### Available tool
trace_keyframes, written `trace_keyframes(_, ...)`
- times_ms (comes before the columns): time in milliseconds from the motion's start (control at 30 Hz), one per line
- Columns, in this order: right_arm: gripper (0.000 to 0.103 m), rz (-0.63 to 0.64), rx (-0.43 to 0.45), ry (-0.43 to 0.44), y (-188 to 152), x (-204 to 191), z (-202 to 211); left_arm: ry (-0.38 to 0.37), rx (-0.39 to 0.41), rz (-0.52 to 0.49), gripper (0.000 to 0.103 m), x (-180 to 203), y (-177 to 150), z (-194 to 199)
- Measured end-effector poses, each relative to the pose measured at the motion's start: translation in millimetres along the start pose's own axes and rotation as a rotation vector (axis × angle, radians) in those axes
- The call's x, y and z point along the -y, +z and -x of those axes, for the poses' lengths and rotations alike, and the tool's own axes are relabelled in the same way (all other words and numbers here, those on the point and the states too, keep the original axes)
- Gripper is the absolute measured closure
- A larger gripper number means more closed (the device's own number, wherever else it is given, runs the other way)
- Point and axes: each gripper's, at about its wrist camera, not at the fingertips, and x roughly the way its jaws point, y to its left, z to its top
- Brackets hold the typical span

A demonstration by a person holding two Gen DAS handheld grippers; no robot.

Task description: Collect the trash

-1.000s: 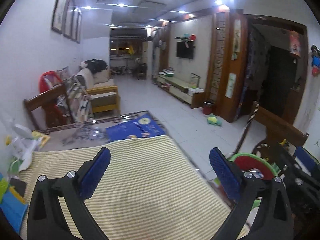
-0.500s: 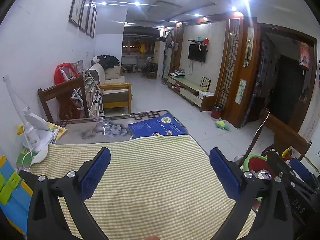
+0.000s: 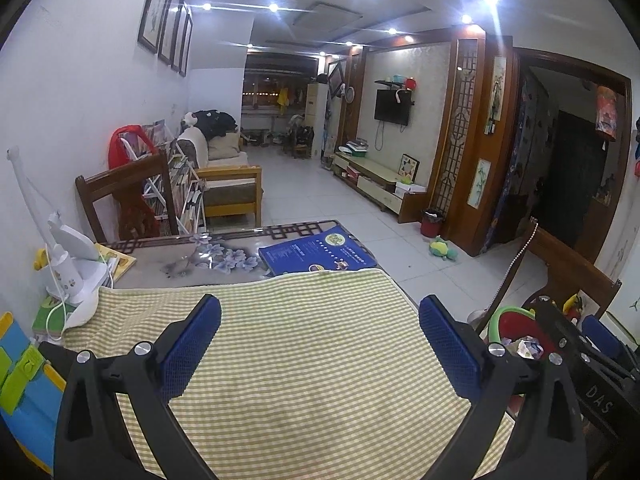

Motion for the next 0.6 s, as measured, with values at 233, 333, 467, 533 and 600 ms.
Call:
trace_keyframes(233, 0.005, 0.007, -0.007, 0.005, -1.0, -3.0, -1.6, 0.006, 0.003, 0.009, 0.008, -5.2, -0.8, 2.0)
trace_keyframes(333, 0.005, 0.013, -0.010, 0.006, -0.9, -5.0, -2.2, 0.007, 0.003, 0.014, 0.008, -7.1, -1.3, 2.2)
trace_keyframes(467, 0.005, 0.014, -0.019, 0.010, -0.2, -4.7, -5.0, 0.009, 0.000, 0.019, 0.008, -7.4, -1.0, 1.5)
trace_keyframes(533, 0.005, 0.014, -0.022, 0.010, -0.8, -4.6, -5.3, 0.010, -0.002, 0.020, 0.008, -7.8, -1.3, 0.7)
trace_keyframes(600, 0.005, 0.012, -0.028, 0.011, -0.7, -4.5, -6.9, 0.012, -0.004, 0.021, 0.008, -7.7, -0.9, -0.2)
